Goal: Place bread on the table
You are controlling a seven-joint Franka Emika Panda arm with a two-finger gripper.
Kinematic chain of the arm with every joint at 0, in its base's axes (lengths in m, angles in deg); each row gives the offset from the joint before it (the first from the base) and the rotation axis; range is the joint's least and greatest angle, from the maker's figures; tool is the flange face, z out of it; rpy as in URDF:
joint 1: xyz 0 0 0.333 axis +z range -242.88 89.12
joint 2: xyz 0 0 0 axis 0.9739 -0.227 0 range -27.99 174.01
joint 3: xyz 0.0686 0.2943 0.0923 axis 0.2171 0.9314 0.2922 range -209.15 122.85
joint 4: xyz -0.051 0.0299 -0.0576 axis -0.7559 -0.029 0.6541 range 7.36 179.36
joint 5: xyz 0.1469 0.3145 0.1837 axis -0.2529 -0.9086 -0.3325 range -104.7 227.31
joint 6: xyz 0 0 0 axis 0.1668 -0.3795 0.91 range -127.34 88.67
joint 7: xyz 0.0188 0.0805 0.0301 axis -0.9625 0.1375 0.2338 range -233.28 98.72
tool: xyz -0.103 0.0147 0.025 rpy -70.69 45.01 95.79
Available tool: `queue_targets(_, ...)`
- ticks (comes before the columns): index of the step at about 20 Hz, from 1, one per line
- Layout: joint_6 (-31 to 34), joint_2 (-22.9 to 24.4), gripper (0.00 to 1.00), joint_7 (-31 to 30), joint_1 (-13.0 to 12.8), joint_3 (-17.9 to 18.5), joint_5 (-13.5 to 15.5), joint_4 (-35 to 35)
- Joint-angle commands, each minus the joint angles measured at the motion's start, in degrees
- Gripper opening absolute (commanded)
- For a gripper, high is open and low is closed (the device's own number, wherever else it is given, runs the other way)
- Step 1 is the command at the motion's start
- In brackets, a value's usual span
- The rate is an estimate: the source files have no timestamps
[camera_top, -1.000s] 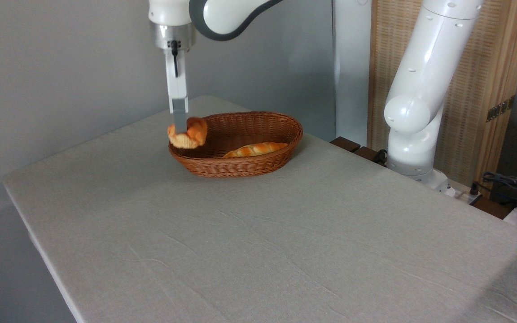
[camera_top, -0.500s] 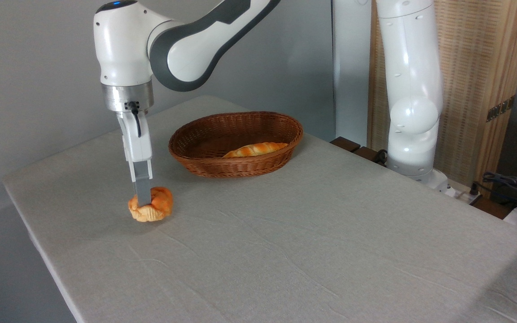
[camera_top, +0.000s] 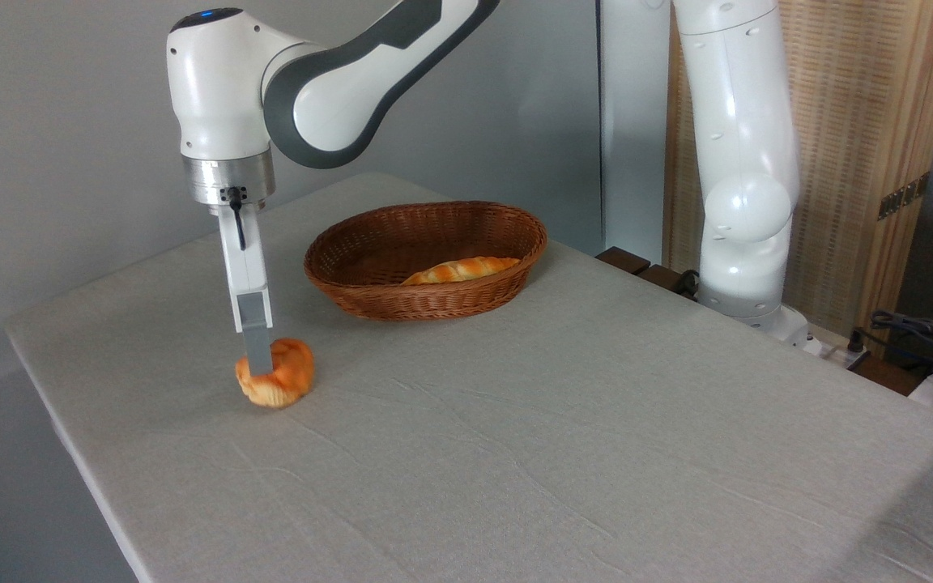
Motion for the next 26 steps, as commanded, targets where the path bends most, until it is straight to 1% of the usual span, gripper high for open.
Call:
queue_targets(1,1.03,0.00,1.00,0.77,0.46,-0.13,0.52,-0.71)
queue_targets(6,1.73,0.96,1.00,0.59,0.64,-0.04,0.96,-0.88)
queue_targets(9,8.91,4.04,1.00,0.16,0.81,0.49,0.96,-2.63)
queue_targets(10,11.90,4.13,1.00,0.07,1.51,0.49,0.96,-4.64)
queue_targets(12,17.88,4.13,1.00,0.15,3.79,0.40,1.05,-8.95)
queue_targets(13,19.73,4.22,1.00,0.15,4.50,0.40,1.05,-10.10)
queue_targets(15,21.42,4.57,1.00,-0.11,5.38,0.49,1.05,-11.34)
queue_targets(17,23.26,6.15,1.00,-0.28,6.79,0.49,1.05,-12.30)
queue_targets(19,24.49,7.99,1.00,-2.12,7.40,0.58,0.96,-12.48)
queue_targets(22,24.67,11.16,1.00,-8.26,11.44,-0.21,0.87,-12.49)
queue_targets(23,25.54,12.47,1.00,-9.50,13.54,-1.43,0.70,-12.49)
queue_targets(24,26.77,13.79,1.00,-9.51,17.47,-4.40,0.44,-12.49)
queue_targets(26,27.83,15.99,1.00,-9.34,29.41,-13.88,0.35,-12.40)
